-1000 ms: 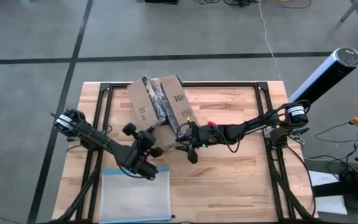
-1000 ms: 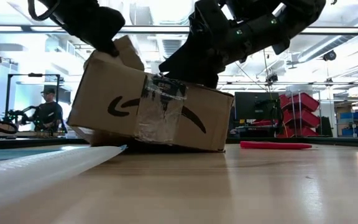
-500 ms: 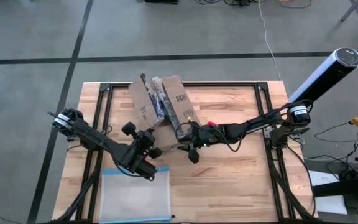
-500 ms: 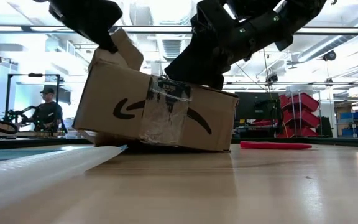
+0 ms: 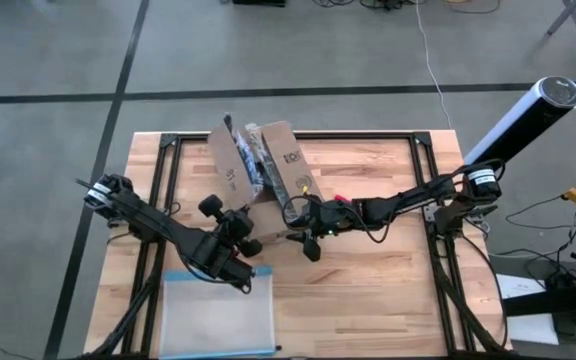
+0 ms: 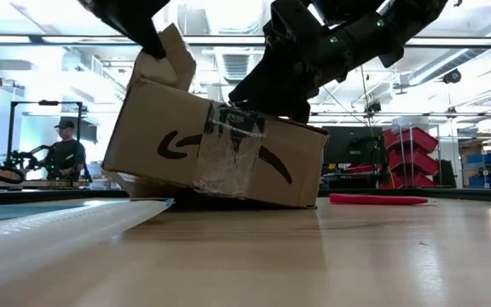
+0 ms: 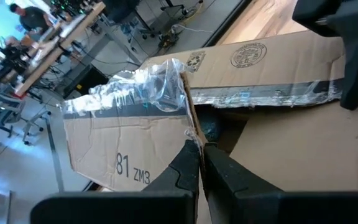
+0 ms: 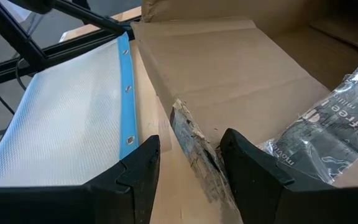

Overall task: Unpack boxes
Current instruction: Break down the box using the red cutter

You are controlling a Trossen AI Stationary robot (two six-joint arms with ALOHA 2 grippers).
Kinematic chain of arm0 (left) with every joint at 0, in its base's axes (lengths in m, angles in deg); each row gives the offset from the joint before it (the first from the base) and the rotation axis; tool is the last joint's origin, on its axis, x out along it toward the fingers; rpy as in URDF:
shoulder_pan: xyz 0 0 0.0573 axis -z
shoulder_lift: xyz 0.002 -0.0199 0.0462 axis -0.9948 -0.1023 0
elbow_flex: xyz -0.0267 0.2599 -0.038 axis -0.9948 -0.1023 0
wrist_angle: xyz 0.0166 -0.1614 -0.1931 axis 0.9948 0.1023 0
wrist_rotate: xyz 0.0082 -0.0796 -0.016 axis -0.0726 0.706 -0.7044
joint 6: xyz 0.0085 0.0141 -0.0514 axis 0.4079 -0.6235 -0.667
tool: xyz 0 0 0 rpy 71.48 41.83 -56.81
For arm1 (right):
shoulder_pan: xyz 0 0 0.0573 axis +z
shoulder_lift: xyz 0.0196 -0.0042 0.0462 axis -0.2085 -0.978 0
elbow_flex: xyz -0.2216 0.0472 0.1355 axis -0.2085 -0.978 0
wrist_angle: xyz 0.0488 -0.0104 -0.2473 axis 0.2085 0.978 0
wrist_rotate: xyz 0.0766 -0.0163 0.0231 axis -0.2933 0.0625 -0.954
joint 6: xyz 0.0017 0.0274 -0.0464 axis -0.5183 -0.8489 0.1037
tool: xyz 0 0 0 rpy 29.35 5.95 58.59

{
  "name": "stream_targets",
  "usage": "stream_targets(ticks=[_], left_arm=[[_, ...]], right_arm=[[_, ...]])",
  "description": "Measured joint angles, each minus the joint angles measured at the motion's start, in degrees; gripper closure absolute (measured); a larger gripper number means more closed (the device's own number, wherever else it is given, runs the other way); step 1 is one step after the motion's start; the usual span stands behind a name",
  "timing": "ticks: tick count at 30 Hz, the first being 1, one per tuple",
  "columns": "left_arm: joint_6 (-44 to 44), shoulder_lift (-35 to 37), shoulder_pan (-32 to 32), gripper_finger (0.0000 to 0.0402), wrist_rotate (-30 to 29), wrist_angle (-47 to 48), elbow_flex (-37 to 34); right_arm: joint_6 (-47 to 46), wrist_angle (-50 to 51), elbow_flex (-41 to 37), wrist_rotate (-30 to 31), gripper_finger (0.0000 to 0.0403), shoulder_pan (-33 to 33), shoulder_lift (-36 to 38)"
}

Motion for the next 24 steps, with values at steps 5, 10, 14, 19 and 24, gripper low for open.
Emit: stream_targets(ticks=[5, 10, 14, 19, 24], left_arm=[[1.44, 0.11, 0.15, 0.0401, 4.09, 0.23, 1.64], [2.38, 0.13, 0.17, 0.0402, 7.74, 0.06, 2.38], [2.45, 0.17, 0.17, 0.0402, 8.94, -0.32, 2.51], [2.85, 0.17, 0.22, 0.0401, 9.75, -0.65, 2.5], [3.38, 0.18, 0.23, 0.0401, 10.74, -0.15, 2.48]], right_arm=[[0.17, 0.34, 0.0, -0.5, 0.0239, -0.55, 0.02], [0.1, 3.17, 0.0, 1.75, 0.0244, -0.66, 0.81], [-0.08, 5.44, 0.0, 2.25, 0.0245, -0.49, 1.66], [1.51, 8.18, 0.0, 2.68, 0.0248, 1.03, 2.79], [2.31, 14.5, 0.02, 2.53, 0.0291, 3.04, 4.2]])
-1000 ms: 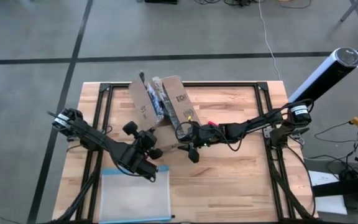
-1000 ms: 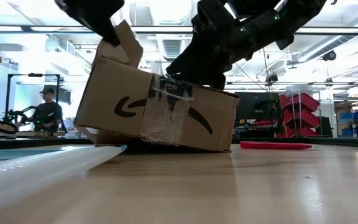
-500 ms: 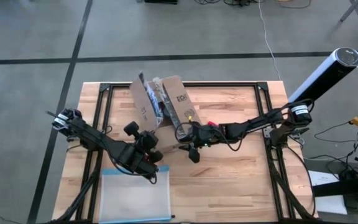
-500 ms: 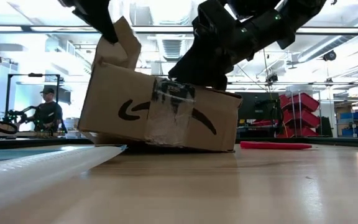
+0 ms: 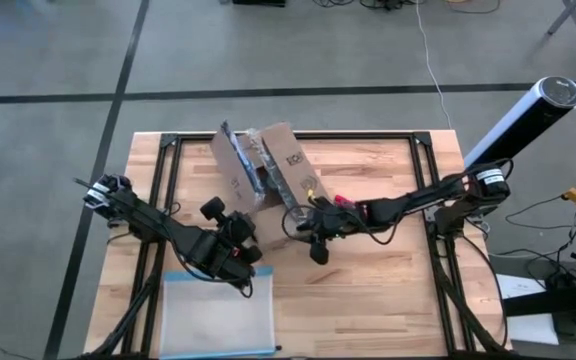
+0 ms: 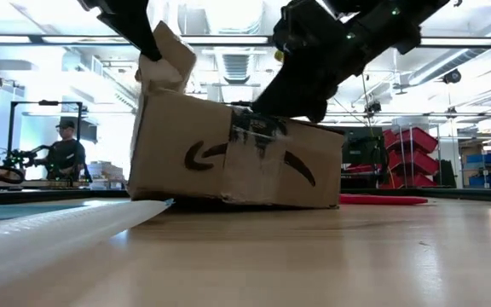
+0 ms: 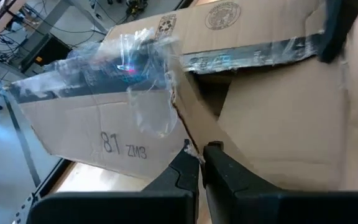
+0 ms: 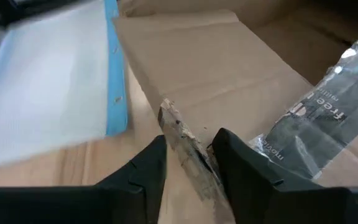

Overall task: Unpack boxes
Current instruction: Break down the box using the red cutter

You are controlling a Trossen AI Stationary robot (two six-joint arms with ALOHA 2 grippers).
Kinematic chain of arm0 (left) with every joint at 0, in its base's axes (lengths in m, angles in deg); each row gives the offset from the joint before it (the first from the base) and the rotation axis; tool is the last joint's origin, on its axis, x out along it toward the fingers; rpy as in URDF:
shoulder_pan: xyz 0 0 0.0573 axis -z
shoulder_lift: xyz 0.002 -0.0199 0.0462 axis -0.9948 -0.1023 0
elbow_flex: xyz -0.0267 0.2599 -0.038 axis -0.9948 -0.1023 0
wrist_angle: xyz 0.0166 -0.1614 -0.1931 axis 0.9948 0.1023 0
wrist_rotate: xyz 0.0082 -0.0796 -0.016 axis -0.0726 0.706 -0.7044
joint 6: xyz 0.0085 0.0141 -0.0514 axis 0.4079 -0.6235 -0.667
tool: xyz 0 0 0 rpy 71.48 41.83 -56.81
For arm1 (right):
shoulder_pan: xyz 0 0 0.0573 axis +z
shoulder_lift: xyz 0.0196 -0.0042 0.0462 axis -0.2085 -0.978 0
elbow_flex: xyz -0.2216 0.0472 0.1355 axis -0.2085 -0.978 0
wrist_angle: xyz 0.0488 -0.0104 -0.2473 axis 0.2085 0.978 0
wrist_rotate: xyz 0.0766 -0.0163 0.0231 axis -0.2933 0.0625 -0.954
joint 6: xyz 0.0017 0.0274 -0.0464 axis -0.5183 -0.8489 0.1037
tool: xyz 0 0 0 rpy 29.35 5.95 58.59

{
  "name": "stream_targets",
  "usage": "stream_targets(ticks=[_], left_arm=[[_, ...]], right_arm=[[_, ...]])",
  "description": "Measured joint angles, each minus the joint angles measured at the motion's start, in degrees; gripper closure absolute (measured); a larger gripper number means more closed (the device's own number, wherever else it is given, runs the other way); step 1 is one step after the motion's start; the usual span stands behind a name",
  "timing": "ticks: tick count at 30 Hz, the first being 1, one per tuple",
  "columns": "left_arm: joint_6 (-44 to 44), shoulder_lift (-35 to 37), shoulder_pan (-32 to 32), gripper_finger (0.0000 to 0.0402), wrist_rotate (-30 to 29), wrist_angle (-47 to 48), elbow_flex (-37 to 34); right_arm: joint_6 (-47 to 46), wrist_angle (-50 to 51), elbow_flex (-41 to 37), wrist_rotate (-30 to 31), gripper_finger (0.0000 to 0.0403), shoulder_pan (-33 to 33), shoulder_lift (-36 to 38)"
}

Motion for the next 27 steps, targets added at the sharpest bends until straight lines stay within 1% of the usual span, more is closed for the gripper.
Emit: stream_targets(ticks=[2, 6, 8, 13, 19, 27], left_arm=[[0.26, 0.01, -0.01, 0.0402, -0.04, 0.05, -0.03], [0.45, 0.06, -0.12, 0.0401, -0.79, 0.26, -0.03], [0.5, 0.06, -0.12, 0.0401, -0.89, -0.01, -0.04], [0.8, 0.06, -0.14, 0.0401, -1.57, -0.01, -0.06], [0.5, 0.23, -0.14, 0.0401, -1.86, -0.96, -0.06], [0.41, 0.17, -0.12, 0.0401, -2.46, -1.56, -0.06]], right_arm=[[0.52, 4.15, 0.02, -0.34, 0.0319, 0.66, 0.69], [0.27, 7.63, 0.02, -1.37, 0.0381, 1.28, 1.96], [-0.34, 9.94, 0.02, -2.22, 0.0396, 1.52, 2.95], [-1.87, 14.3, -0.19, -3.23, 0.0386, 1.7, 5.75], [-2.16, 16.12, -0.66, -3.0, 0.0386, 1.6, 9.0], [-0.9, 15.59, -0.81, 1.22, 0.037, 1.55, 11.42]])
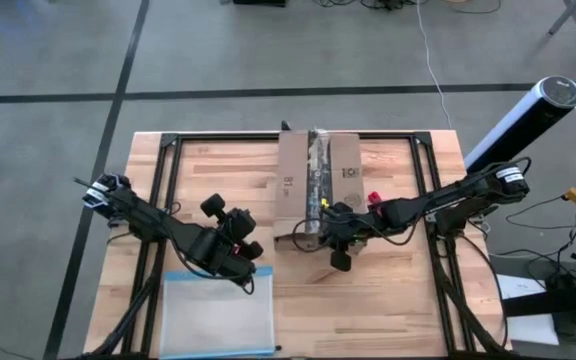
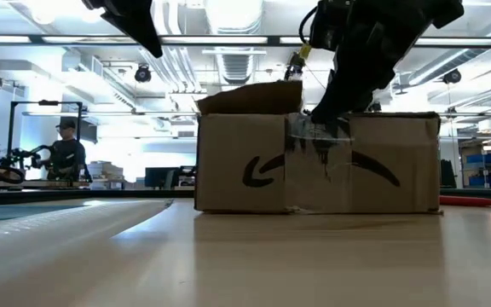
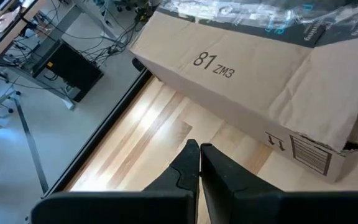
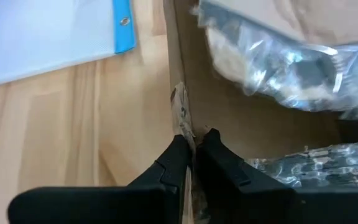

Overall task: Unpack boxes
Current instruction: Break down the box using the red cutter

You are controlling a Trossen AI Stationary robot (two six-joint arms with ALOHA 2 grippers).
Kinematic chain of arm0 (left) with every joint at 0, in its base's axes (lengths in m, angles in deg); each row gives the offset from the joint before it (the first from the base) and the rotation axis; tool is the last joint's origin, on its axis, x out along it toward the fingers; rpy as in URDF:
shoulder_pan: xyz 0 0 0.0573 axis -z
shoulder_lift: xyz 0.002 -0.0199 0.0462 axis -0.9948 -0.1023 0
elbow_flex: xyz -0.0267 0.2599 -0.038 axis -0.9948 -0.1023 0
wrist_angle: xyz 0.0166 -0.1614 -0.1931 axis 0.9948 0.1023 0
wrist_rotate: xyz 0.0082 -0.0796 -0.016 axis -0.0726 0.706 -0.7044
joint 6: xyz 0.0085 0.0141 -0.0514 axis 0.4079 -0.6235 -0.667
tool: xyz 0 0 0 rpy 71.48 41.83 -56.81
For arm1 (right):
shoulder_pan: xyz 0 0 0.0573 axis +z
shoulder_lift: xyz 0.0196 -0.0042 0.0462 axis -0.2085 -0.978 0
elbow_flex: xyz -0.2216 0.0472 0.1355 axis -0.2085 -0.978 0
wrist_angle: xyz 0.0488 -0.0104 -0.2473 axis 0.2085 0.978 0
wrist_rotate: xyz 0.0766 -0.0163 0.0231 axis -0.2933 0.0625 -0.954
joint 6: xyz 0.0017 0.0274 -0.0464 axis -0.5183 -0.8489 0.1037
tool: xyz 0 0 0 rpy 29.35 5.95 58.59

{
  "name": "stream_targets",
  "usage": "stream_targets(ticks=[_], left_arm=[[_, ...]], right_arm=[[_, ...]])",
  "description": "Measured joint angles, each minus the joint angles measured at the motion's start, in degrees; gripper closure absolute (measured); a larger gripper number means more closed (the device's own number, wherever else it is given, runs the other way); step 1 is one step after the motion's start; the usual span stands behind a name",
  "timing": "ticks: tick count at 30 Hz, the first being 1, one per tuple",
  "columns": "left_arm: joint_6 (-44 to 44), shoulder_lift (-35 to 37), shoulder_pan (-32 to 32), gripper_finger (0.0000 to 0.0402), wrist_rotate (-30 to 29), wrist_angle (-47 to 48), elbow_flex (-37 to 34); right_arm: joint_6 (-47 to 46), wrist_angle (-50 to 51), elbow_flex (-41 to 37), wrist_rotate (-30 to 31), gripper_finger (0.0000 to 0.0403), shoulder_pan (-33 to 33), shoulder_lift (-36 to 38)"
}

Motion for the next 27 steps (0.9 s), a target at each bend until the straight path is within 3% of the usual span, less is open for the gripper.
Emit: stream_targets(ticks=[11, 18, 27], left_arm=[[0.48, -0.09, -0.24, 0.0401, -2.84, -1.9, -1.83], [0.59, -0.11, -0.54, 0.0401, -7.83, -4.3, -6.62], [4.51, 1.03, -1.88, 0.0402, -9.95, -12.49, -13.21]], right_arm=[[1.19, -2.69, -0.02, 2.66, 0.0335, -0.11, 0.27], [1.6, -3.46, 0.56, -0.84, 0.0309, 0.0, 0.47], [5.08, -4.01, 3.49, -1.23, 0.028, 0.0, 0.56]])
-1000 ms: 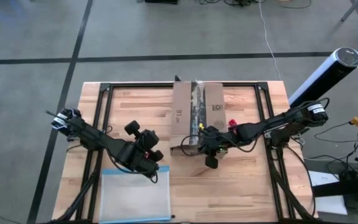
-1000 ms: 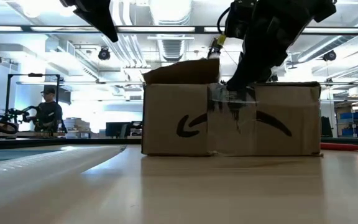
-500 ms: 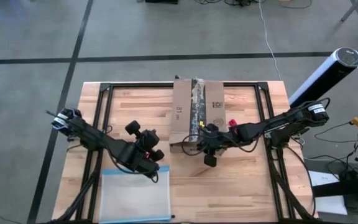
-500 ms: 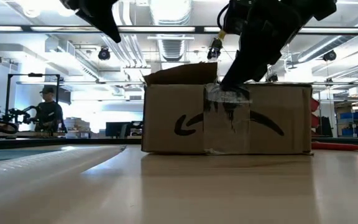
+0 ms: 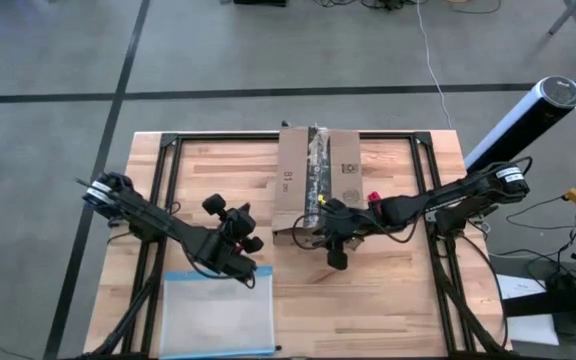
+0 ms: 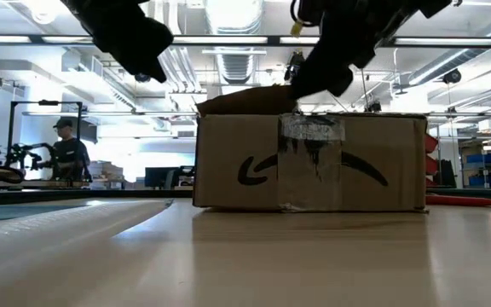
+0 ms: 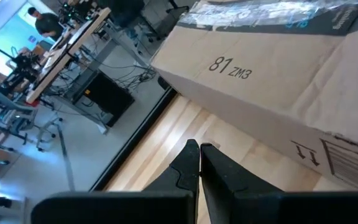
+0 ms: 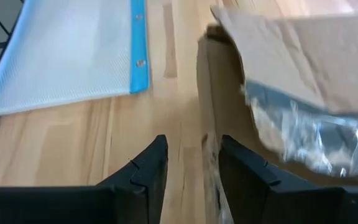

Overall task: Unpack boxes
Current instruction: Break down the box using the red cutter

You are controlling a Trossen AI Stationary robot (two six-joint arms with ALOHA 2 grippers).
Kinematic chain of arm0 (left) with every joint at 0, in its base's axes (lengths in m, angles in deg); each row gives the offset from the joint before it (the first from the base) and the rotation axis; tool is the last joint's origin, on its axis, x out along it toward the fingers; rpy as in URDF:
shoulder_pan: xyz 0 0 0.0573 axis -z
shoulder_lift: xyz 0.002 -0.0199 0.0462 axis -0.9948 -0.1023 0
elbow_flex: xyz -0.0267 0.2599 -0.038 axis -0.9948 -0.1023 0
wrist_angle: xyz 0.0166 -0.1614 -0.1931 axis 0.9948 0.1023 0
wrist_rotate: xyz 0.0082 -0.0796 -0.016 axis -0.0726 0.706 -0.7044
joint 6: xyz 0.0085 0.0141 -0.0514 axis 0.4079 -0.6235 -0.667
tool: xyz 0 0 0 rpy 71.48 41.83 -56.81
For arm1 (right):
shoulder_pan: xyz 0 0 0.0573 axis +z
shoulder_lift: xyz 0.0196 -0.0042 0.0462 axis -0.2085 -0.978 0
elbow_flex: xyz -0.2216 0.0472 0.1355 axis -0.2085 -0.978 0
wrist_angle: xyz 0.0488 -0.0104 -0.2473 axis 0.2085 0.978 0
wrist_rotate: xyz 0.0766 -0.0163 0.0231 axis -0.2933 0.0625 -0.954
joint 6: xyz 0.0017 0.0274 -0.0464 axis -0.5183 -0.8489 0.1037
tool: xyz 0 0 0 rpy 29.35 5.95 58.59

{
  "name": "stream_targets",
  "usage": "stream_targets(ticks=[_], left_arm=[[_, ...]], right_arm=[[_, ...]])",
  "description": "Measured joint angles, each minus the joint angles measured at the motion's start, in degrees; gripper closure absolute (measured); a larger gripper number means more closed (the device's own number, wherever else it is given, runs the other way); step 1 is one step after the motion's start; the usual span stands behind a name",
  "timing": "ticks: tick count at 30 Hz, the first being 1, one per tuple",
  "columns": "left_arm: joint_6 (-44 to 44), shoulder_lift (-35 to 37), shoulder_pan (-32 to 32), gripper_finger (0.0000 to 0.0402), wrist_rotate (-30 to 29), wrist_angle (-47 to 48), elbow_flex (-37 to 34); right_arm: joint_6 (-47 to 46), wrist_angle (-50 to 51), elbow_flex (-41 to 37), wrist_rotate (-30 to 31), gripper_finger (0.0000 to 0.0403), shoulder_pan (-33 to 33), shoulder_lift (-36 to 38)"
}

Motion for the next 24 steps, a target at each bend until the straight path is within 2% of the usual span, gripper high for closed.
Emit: stream_targets(ticks=[4, 8, 11, 13, 14, 15, 16, 18, 21, 24], left_arm=[[10.45, 3.06, -0.6, 0.0402, 1.93, -11.22, -3.3], [26.25, 8.01, -1.98, 0.0402, 7.3, -28.85, -8.4], [37.38, 12.78, -4.2, 0.0402, 15.05, -43.09, -13.65], [41.18, 15.04, -5.43, 0.0401, 18.9, -48.2, -16.11], [43.31, 16.94, -6.92, 0.0401, 21.15, -53.95, -18.86], [45.37, 19.68, -8.4, 0.0401, 26.27, -59.48, -22.03], [46.53, 21.36, -9.61, 0.0401, 28.0, -61.2, -24.28], [48.25, 23.94, -11.98, 0.0401, 34.38, -70.02, -28.1], [48.81, 26.94, -14.27, 0.0401, 40.93, -76.53, -33.26], [49.31, 28.46, -14.93, 0.0401, 42.23, -80.95, -35.7]], right_arm=[[2.23, -0.06, 1.32, 0.1, 0.0282, 0.0, 0.04], [3.04, -0.02, 2.08, 0.27, 0.0294, 0.08, 0.07], [3.66, 0.0, 2.15, 0.44, 0.0303, 0.69, 0.07], [4.04, 0.08, 2.17, 0.4, 0.0308, 1.15, 0.07], [4.2, 0.07, 2.17, 0.5, 0.031, 1.98, 0.08], [4.51, -0.08, 2.19, 0.79, 0.0313, 2.87, 0.09], [4.83, -0.02, 2.14, 1.22, 0.0315, 3.6, 0.14], [5.12, 0.33, 2.1, 4.97, 0.032, 5.78, 0.24], [5.3, 3.05, 2.02, 14.55, 0.0328, 8.47, 0.77], [3.2, 6.63, 1.95, 23.63, 0.0339, 9.38, 1.61]])
